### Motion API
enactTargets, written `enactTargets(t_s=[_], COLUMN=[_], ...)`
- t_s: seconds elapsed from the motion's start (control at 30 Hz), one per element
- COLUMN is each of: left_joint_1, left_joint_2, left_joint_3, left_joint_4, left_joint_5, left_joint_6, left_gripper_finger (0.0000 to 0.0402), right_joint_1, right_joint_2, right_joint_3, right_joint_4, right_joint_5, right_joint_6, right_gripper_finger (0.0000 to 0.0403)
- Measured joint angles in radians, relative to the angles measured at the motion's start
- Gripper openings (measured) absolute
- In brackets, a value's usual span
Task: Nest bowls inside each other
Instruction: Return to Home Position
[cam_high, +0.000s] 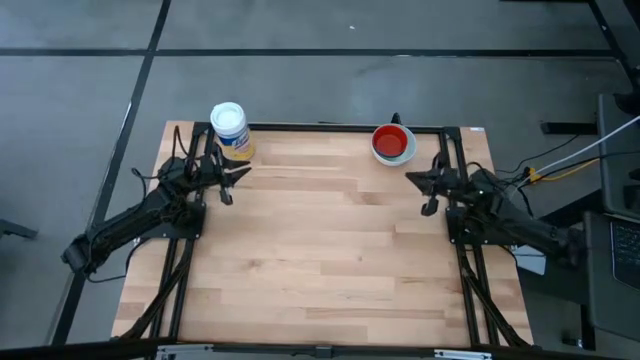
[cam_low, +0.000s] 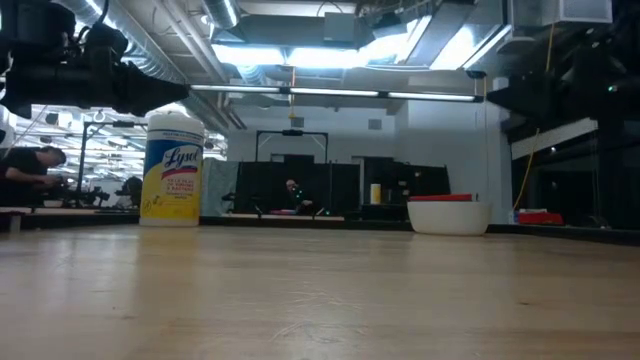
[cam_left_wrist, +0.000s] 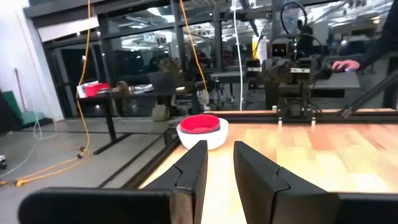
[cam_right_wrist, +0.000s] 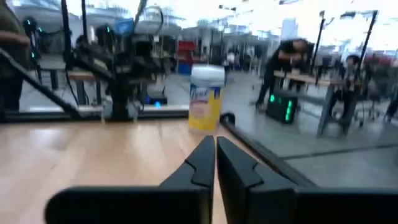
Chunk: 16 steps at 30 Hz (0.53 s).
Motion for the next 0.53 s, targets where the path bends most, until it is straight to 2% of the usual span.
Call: enactTargets(t_s=[0.07, 0.2, 0.4, 0.53], left_joint_1=[0.000, -0.008, -0.077, -0.125], left_joint_2=[0.000, 0.000, 0.002, 0.042], left_joint_3=[0.000, 0.000, 0.000, 0.000], left_joint_4=[0.000, -0.006, 0.052, 0.051], left_joint_5=[0.002, -0.060, -0.172, -0.206], left_joint_6=[-0.008, -0.029, -0.052, -0.060], left_gripper_finger=[0.0074, 0.0074, 0.0074, 0.0074], right_joint_1=[0.000, 0.001, 0.004, 0.005], right_joint_2=[-0.063, -0.068, -0.068, -0.068], right_joint_3=[0.001, 0.000, 0.001, 0.001], right_joint_4=[-0.042, -0.072, -0.084, -0.089], right_joint_5=[0.029, 0.101, 0.085, 0.002], right_joint_6=[0.004, 0.033, 0.058, 0.076], right_gripper_finger=[0.0012, 0.0004, 0.0027, 0.0040])
